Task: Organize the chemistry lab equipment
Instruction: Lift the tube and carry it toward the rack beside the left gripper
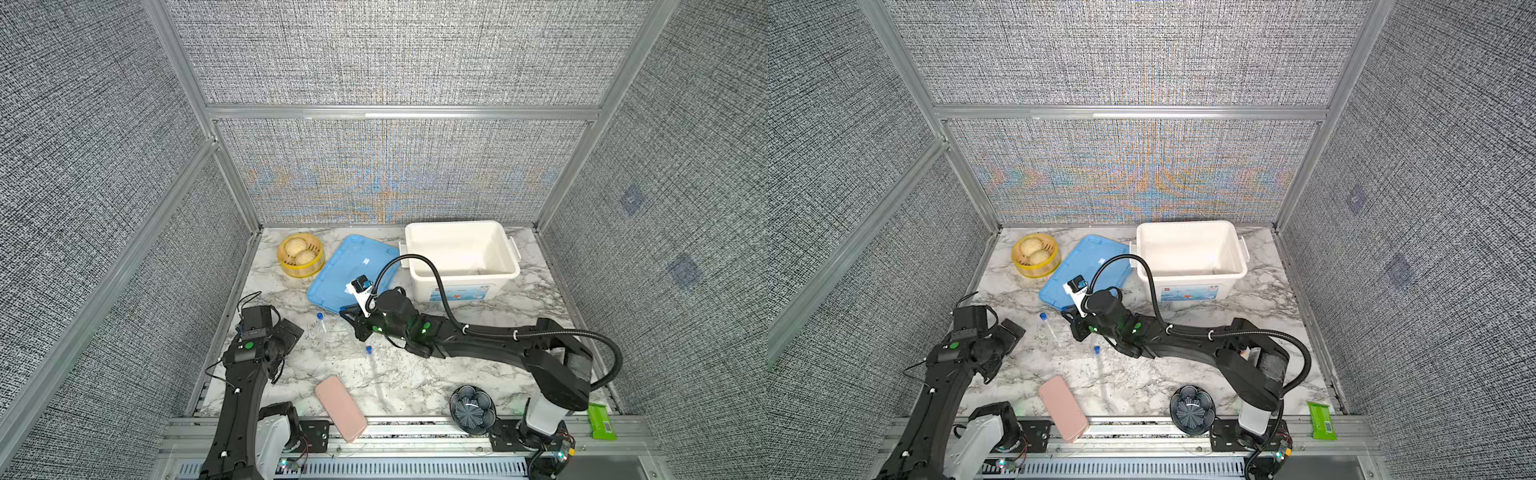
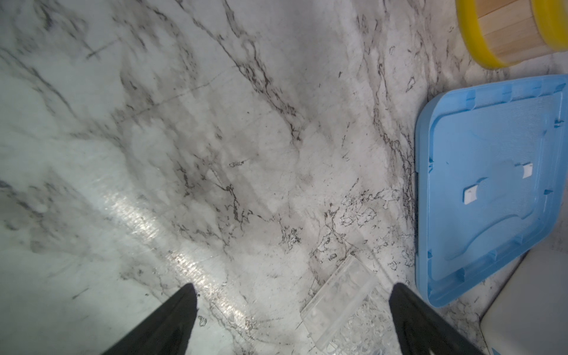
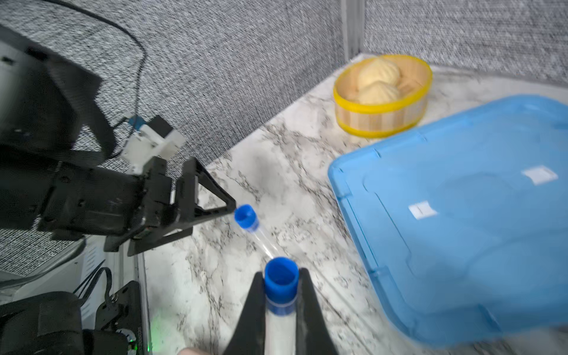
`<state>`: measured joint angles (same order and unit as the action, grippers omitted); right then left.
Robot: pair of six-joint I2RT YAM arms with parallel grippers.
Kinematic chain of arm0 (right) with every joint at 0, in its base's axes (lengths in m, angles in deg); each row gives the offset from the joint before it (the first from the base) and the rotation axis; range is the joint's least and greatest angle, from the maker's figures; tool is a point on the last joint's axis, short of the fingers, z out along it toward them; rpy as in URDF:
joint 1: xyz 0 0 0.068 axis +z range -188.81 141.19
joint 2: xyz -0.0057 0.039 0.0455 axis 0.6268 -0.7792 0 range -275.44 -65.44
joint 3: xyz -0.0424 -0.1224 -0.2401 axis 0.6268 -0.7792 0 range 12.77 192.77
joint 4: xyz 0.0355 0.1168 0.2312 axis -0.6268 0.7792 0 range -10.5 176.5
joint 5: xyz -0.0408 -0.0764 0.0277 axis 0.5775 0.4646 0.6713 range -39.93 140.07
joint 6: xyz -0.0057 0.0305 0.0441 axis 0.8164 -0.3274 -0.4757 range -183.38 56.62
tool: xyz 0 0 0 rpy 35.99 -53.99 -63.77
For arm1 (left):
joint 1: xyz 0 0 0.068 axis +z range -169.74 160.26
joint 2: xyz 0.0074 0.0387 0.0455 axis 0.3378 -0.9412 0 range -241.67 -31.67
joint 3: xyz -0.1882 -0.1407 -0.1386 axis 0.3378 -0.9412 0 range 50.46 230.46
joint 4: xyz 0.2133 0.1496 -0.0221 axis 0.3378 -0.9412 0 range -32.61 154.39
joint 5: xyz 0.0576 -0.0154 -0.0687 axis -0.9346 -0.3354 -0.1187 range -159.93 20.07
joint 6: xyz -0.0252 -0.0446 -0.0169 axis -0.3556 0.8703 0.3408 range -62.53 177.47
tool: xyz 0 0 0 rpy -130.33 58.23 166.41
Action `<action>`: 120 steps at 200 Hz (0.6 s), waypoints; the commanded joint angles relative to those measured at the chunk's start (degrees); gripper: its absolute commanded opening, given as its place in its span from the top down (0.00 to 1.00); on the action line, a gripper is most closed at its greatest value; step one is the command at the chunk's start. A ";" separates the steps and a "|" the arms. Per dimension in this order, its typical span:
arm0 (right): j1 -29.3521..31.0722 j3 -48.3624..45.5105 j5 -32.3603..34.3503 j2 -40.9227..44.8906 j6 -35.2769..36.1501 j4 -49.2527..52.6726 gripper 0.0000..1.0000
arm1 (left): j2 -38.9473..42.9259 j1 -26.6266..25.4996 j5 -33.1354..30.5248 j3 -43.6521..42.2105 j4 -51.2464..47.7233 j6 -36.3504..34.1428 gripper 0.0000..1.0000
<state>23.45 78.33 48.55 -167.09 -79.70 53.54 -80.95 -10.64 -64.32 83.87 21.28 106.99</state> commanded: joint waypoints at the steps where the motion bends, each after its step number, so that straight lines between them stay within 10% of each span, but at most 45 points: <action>1: 0.47 0.01 0.18 -2.75 6.23 -16.93 0.91 | -0.72 0.08 1.05 0.23 -0.24 -0.56 0.01; 120: -0.38 -1.63 5.46 -11.31 10.15 -33.94 0.95 | -1.27 0.21 1.20 1.37 -2.09 -1.38 0.01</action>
<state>23.27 77.17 52.59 -178.17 -70.47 24.71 -82.44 -10.53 -63.29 84.90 20.43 106.02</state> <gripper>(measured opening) 0.093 0.988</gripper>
